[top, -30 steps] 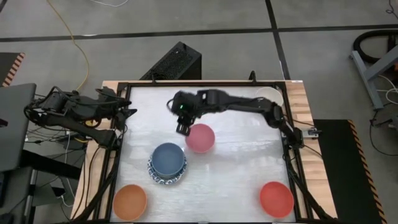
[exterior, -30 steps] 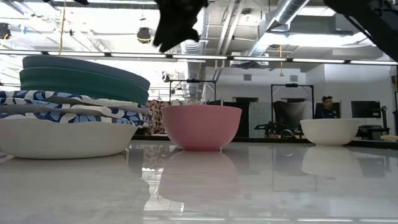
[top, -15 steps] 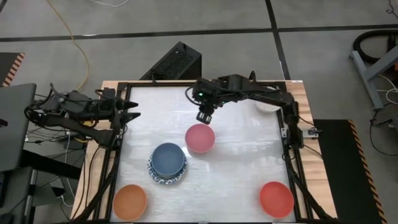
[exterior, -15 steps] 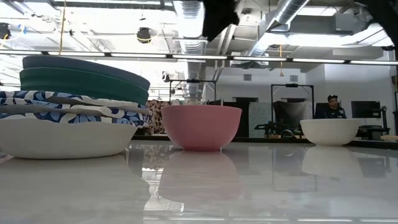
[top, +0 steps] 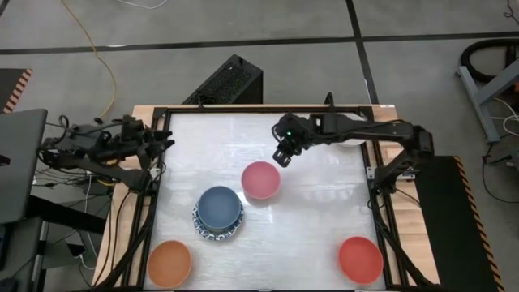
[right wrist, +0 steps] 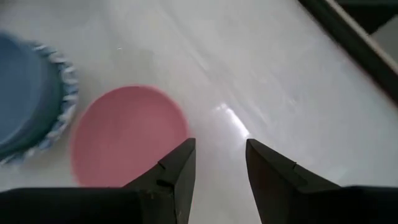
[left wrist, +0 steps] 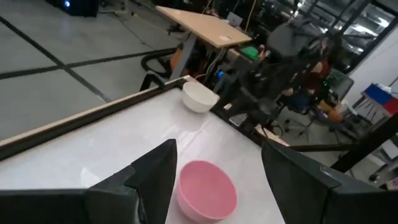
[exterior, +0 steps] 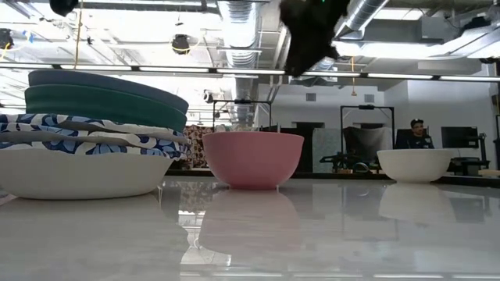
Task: Nest bowls inside each other
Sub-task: Stack the pink bowl on top of the blue bowl
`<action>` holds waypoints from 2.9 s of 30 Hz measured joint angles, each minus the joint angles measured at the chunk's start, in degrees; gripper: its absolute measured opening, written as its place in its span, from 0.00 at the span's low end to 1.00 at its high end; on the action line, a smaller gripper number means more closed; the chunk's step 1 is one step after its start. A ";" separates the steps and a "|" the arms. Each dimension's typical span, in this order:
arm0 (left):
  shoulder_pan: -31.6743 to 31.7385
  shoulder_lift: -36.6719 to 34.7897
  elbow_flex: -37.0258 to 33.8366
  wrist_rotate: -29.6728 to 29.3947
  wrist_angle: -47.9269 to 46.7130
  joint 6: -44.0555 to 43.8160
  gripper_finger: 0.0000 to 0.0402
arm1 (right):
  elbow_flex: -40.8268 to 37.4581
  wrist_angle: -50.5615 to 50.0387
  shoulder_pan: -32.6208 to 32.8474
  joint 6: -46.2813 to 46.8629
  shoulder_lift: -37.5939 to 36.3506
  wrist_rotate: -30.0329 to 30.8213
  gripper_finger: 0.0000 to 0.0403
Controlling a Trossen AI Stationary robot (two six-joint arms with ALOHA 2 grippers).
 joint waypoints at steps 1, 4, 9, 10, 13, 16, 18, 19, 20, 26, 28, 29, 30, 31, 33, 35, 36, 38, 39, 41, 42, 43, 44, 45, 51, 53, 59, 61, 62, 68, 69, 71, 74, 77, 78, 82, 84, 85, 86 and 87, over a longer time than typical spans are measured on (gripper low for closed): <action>0.00 0.02 -0.17 0.00 -0.01 -0.02 0.56 | -2.08 2.38 -0.18 1.14 0.08 0.00 0.40; 0.00 0.21 -0.21 0.02 -0.14 -0.10 0.56 | -5.61 7.55 0.55 3.16 1.45 -0.64 0.40; 0.00 0.37 -0.21 0.05 -0.26 -0.15 0.56 | -6.77 8.90 2.51 4.24 5.68 -1.19 0.40; 0.00 0.37 -0.19 0.07 -0.25 -0.15 0.56 | -6.83 8.85 2.84 4.24 6.48 -1.14 0.40; 0.00 0.37 -0.21 0.04 -0.35 -0.13 0.56 | -6.72 9.09 3.57 4.28 8.79 -1.09 0.40; 0.00 0.35 -0.20 -0.02 -0.68 0.21 0.56 | -6.76 8.82 4.29 4.29 11.45 -1.15 0.40; 0.00 0.35 -0.19 -0.11 -1.28 0.03 0.56 | -6.78 8.88 4.47 4.56 12.47 -1.31 0.40; 0.00 0.35 -0.21 -0.11 -1.32 -0.07 0.56 | -6.78 8.92 4.44 4.72 12.83 -1.31 0.40; 0.00 0.35 -0.19 -0.11 -1.32 -0.08 0.56 | -6.76 8.98 4.41 4.72 12.98 -1.29 0.40; 0.00 0.37 -0.19 -0.20 -1.34 -0.13 0.56 | -6.74 9.34 3.73 4.44 13.97 -1.37 0.40; 0.00 0.37 -0.19 -0.20 -1.34 -0.13 0.56 | -6.68 9.79 3.62 4.40 14.57 -1.37 0.39; 0.00 0.37 -0.19 -0.20 -1.36 -0.13 0.56 | -6.65 9.70 3.59 4.13 14.87 -1.36 0.39; 0.00 0.37 -0.19 -0.22 -1.36 -0.13 0.56 | -6.68 9.49 3.58 3.86 15.51 -1.34 0.38; 0.00 0.37 -0.19 -0.22 -1.40 -0.13 0.56 | -6.72 9.70 3.58 3.34 16.34 -1.39 0.37; 0.02 0.37 -0.19 -0.22 -1.49 0.14 0.56 | -6.81 10.01 3.60 2.64 17.13 -2.83 0.35; 0.00 0.37 -0.19 -0.23 -1.57 0.37 0.56 | -6.77 10.71 3.65 2.67 18.03 -4.81 0.31; 0.00 0.37 -0.19 -0.25 -1.61 0.39 0.56 | -6.70 10.94 3.64 2.80 18.21 -5.46 0.29; 0.00 0.37 -0.19 -0.30 -1.66 0.49 0.56 | -6.72 10.48 3.84 3.15 18.58 -5.73 0.20; 0.00 0.37 -0.19 -0.31 -1.63 0.68 0.56 | -6.72 10.08 4.00 3.89 18.60 -5.68 0.15; 0.00 0.37 -0.19 -0.31 -1.64 1.23 0.56 | -6.67 10.29 4.01 4.77 18.08 -5.84 0.05; 0.01 0.37 -0.19 -0.34 -1.64 1.33 0.56 | -6.65 10.49 3.97 4.94 17.64 -5.79 0.03; 0.00 0.37 -0.19 -0.37 -1.64 1.33 0.56 | -6.59 10.40 3.98 5.61 17.28 -5.49 0.03; 0.00 0.37 -0.19 -0.66 -1.62 1.33 0.56 | -6.45 10.00 3.73 6.17 17.03 -5.47 0.03; 0.00 0.37 -0.19 -1.13 -1.64 1.33 0.56 | -6.12 9.61 3.49 6.23 16.72 -5.68 0.03; 0.00 0.37 -0.19 -1.78 -1.65 1.36 0.56 | 0.40 12.91 2.02 6.42 13.88 -5.18 0.02; 0.02 0.37 -0.17 -2.51 -1.67 1.36 0.56 | 3.36 15.06 2.04 6.39 14.09 -5.52 0.02; 0.01 0.35 -0.16 -4.84 -1.97 1.38 0.56 | 13.59 18.40 4.38 5.36 17.67 -7.29 0.02; 0.02 0.37 -0.15 -4.95 -2.02 1.38 0.56 | 16.95 18.62 5.89 3.32 19.28 -7.81 0.02; 0.00 0.37 -0.15 -5.15 -2.09 1.36 0.56 | 18.58 17.63 6.58 2.20 20.56 -8.50 0.02; 0.02 0.37 -0.13 -5.82 -2.37 0.74 0.56 | 28.43 14.25 9.29 0.35 28.82 -13.16 0.02; 0.02 0.39 -0.14 -5.76 -2.43 0.30 0.56 | 29.86 13.46 9.59 -0.05 30.54 -13.43 0.02; 0.02 0.44 -0.12 -5.52 -2.73 -0.77 0.56 | 33.06 12.01 10.12 -0.25 33.63 -13.43 0.02; 0.00 0.48 -0.12 -5.03 -3.00 -1.59 0.56 | 38.21 9.61 10.69 -0.31 37.10 -13.63 0.02; 0.02 0.46 -0.12 -4.64 -3.15 -1.96 0.56 | 42.60 5.04 11.21 -1.14 39.93 -13.87 0.02; 0.02 0.46 -0.12 -4.50 -3.26 -2.29 0.56 | 43.67 3.59 11.25 -1.58 40.80 -13.86 0.02; 0.00 0.48 -0.12 -4.35 -3.81 -3.30 0.56 | 46.15 0.15 11.12 -2.14 42.64 -13.98 0.02; 0.02 0.48 -0.12 -4.35 -4.05 -3.39 0.56 | 46.39 -0.69 11.08 -2.15 42.69 -14.98 0.02; 0.00 0.48 -0.12 -4.35 -4.10 -3.41 0.56 | 46.39 -1.46 11.05 -2.23 42.72 -15.17 0.02; 0.02 0.48 -0.12 -4.35 -4.27 -3.40 0.56 | 46.39 -1.62 11.08 -2.27 43.07 -15.15 0.02; 0.01 0.48 -0.12 -4.35 -4.31 -3.39 0.56 | 46.39 -1.59 11.07 -2.26 43.48 -15.26 0.02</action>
